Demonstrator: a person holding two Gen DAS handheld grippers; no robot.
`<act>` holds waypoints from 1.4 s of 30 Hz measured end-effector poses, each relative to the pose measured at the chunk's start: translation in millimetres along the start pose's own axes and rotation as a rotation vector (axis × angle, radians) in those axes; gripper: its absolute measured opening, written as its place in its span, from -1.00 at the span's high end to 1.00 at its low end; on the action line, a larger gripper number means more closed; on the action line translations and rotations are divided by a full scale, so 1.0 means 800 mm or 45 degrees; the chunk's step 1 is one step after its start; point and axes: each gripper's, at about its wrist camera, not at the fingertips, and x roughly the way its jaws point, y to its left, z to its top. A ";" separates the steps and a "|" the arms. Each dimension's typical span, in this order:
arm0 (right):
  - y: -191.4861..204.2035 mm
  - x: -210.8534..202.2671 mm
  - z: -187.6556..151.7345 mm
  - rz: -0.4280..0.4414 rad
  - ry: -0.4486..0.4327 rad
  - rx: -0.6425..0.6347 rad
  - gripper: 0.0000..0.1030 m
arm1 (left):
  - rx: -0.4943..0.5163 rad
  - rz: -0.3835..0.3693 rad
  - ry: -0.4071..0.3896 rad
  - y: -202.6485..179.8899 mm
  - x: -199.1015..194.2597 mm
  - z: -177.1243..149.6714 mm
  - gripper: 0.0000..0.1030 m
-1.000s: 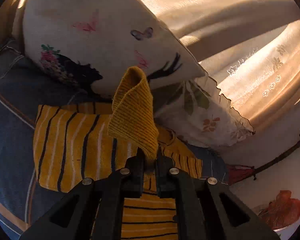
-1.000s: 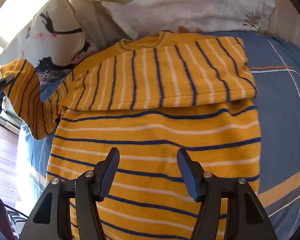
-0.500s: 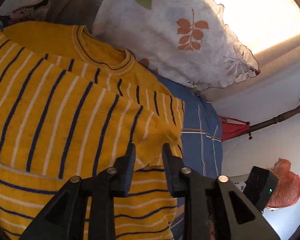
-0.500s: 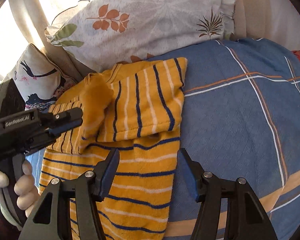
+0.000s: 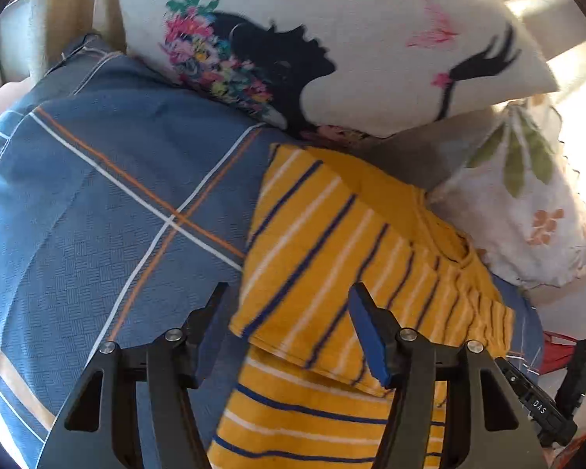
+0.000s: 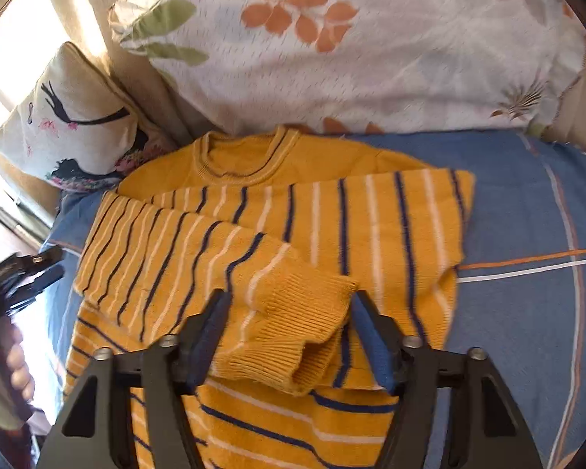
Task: Fold small clothes
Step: 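Move both grippers to the sweater hem and grasp it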
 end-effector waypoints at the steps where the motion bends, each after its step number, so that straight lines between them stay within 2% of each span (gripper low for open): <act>1: 0.004 0.003 0.002 0.010 0.028 -0.022 0.74 | -0.022 0.014 0.029 0.008 0.008 0.002 -0.15; 2: 0.009 0.003 0.005 0.027 0.052 -0.050 0.93 | -0.038 0.025 0.049 0.012 0.013 0.002 -0.15; 5: 0.014 -0.014 0.018 0.025 -0.003 -0.101 0.94 | -0.016 0.018 0.044 0.011 0.010 -0.002 -0.15; 8: 0.005 -0.025 0.034 -0.057 -0.063 -0.092 0.94 | 0.023 0.030 0.059 0.005 0.015 -0.008 -0.17; 11: -0.011 -0.008 0.044 -0.145 -0.046 -0.084 0.94 | 0.034 0.074 0.109 0.006 0.031 -0.013 -0.17; 13: -0.016 0.018 0.041 -0.195 0.018 -0.101 0.92 | 0.044 0.085 0.120 0.008 0.035 -0.015 -0.13; 15: -0.021 0.034 0.034 -0.223 0.070 -0.107 0.83 | 0.045 0.053 0.130 0.011 0.033 -0.014 0.38; 16: -0.025 0.033 0.031 -0.223 0.059 -0.093 0.80 | 0.039 0.027 0.143 0.013 0.032 -0.013 0.44; 17: -0.027 0.028 0.027 -0.216 0.037 -0.070 0.67 | 0.037 0.026 0.138 0.015 0.027 -0.012 0.48; 18: -0.031 0.020 0.025 -0.206 0.011 -0.037 0.40 | 0.046 0.034 0.124 0.017 0.020 -0.012 0.51; 20: -0.040 -0.002 0.015 -0.197 -0.053 0.027 0.04 | 0.058 0.024 0.109 0.022 0.004 -0.014 0.51; 21: -0.044 -0.015 0.007 -0.191 -0.081 0.050 -0.03 | 0.057 0.005 0.106 0.026 -0.004 -0.016 0.49; 22: -0.047 -0.026 -0.002 -0.179 -0.093 0.070 -0.04 | 0.057 -0.011 0.109 0.030 -0.010 -0.020 0.45; 24: -0.054 -0.040 -0.022 -0.138 -0.077 0.109 -0.06 | 0.050 -0.029 0.141 0.041 -0.016 -0.028 0.15; 28: -0.063 -0.053 -0.069 -0.112 0.001 0.202 -0.06 | 0.089 -0.067 0.217 0.049 -0.018 -0.051 0.06; 30: -0.061 -0.061 -0.091 -0.110 0.002 0.275 -0.06 | 0.120 -0.062 0.242 0.052 -0.016 -0.063 -0.19; 31: -0.058 -0.057 -0.098 -0.114 0.004 0.310 -0.06 | 0.134 -0.063 0.252 0.050 -0.011 -0.067 -0.25; 34: -0.047 -0.052 -0.126 -0.161 0.015 0.392 -0.27 | 0.214 -0.107 0.228 0.047 -0.012 -0.077 -0.54; 36: -0.043 -0.042 -0.140 -0.176 0.054 0.446 -0.39 | 0.252 -0.144 0.243 0.044 -0.010 -0.082 -0.83; 37: -0.038 -0.043 -0.145 -0.203 0.018 0.455 -0.41 | 0.261 -0.158 0.245 0.045 -0.011 -0.084 -0.87; 38: -0.032 -0.043 -0.148 -0.219 -0.002 0.460 -0.54 | 0.276 -0.163 0.247 0.045 -0.011 -0.086 -0.92; 42: -0.009 -0.039 -0.158 -0.294 0.035 0.464 -0.57 | 0.383 -0.177 0.295 0.038 -0.010 -0.091 -0.95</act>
